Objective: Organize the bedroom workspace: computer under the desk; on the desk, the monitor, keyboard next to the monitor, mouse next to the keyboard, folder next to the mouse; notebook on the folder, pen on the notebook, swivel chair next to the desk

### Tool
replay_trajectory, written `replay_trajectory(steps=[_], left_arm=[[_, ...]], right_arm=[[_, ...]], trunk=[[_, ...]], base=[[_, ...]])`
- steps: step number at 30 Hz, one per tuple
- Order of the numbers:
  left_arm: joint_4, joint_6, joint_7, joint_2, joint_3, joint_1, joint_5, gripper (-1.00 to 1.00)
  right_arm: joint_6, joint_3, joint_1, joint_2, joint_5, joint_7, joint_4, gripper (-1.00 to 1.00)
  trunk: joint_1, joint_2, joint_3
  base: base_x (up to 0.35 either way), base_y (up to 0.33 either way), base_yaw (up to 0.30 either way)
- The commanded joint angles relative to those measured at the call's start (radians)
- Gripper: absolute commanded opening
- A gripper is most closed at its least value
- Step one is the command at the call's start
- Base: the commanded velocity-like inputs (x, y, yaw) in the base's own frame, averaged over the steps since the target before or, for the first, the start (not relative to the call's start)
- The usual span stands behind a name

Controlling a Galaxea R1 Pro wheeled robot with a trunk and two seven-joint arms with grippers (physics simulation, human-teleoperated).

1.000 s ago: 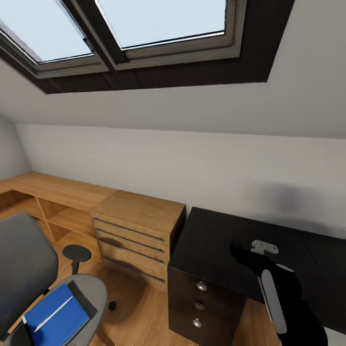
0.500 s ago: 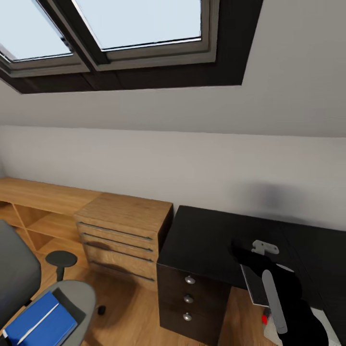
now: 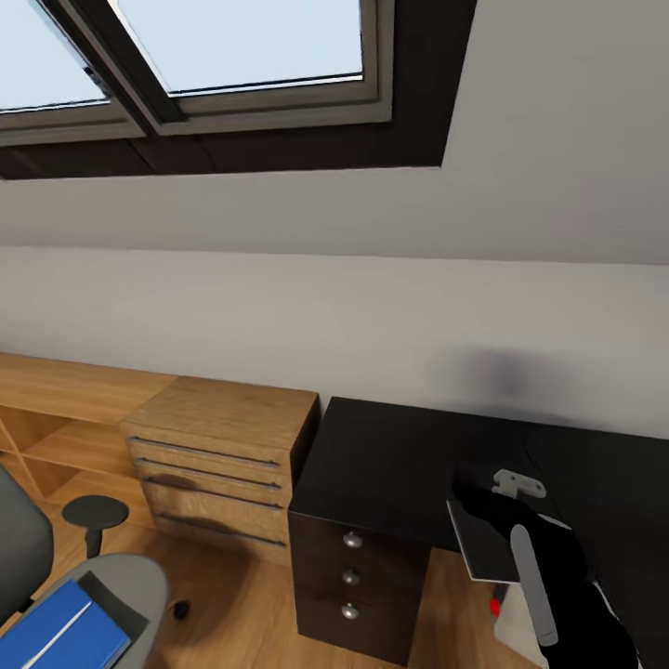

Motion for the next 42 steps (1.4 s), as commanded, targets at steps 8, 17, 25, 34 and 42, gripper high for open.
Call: replay_trajectory(steps=[8,17,25,34,42], left_arm=[[-0.002,0.006,0.010,0.001,-0.005,0.000,0.009,1.00],[-0.002,0.006,0.010,-0.001,0.049,0.000,0.009,1.00],[-0.002,0.006,0.010,-0.001,0.054,0.000,0.009,1.00],[-0.002,0.006,0.010,-0.001,0.060,0.000,0.009,1.00],[-0.002,0.006,0.010,-0.001,0.061,0.000,0.009,1.00]], right_arm=[[0.005,-0.006,-0.002,-0.008,-0.012,-0.013,0.038,-1.00],[0.004,-0.009,-0.003,-0.038,-0.014,-0.013,0.083,-1.00],[0.004,-0.009,-0.003,-0.039,-0.014,-0.013,0.085,-1.00],[0.004,-0.008,-0.003,-0.039,-0.014,-0.013,0.087,-1.00],[-0.001,-0.006,-0.003,-0.039,-0.014,-0.011,0.087,-1.00]], trunk=[[0.000,-0.001,-0.002],[0.000,-0.001,-0.002],[0.000,-0.001,-0.002],[0.000,-0.001,0.000],[0.000,-0.001,0.004]], base=[[0.000,0.000,-0.286],[0.000,0.000,-0.291],[0.000,0.000,-0.291],[0.000,0.000,-0.291],[0.000,0.000,-0.291]])
